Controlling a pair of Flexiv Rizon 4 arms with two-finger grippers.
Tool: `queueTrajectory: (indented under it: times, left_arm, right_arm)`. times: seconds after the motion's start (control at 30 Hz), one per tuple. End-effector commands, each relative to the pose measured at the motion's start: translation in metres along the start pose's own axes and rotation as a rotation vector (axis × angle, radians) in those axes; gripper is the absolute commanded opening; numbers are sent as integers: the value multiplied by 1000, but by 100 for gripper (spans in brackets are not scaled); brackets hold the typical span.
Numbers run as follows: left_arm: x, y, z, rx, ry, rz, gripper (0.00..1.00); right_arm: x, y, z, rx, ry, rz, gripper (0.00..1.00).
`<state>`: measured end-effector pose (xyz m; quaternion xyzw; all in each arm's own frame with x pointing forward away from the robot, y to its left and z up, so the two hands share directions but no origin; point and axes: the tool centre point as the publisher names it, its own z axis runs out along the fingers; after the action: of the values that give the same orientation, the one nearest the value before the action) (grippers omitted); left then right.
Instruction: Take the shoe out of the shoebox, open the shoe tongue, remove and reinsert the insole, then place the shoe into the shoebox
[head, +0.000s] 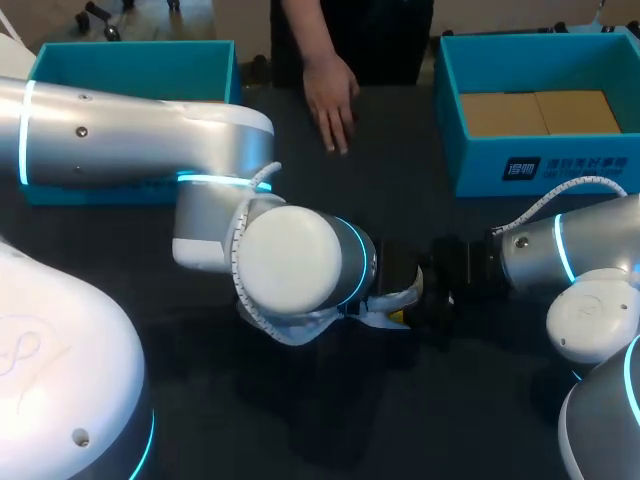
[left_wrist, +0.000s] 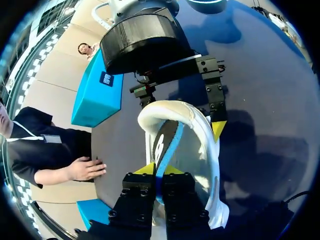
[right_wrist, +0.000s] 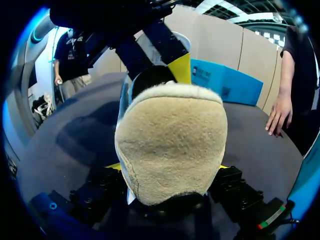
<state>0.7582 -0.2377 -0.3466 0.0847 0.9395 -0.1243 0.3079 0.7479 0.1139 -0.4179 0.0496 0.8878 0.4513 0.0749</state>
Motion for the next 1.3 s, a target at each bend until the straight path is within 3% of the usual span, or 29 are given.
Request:
queueTrajectory:
  times: [0.03,0.27,0.73,1.3]
  left_arm:
    - [2,2,-1,1,18,-15,0]
    - [4,2,-12,5,30,-42,0]
    - [-12,6,-38,50,39,-166,0]
    - [-16,-15,-56,129,151,-352,0]
  right_arm:
    - [1,2,1,4,-2,0,0]
    - [1,2,1,4,-2,0,0]
    - [1,2,1,4,-2,0,0]
    - [1,2,1,4,-2,0,0]
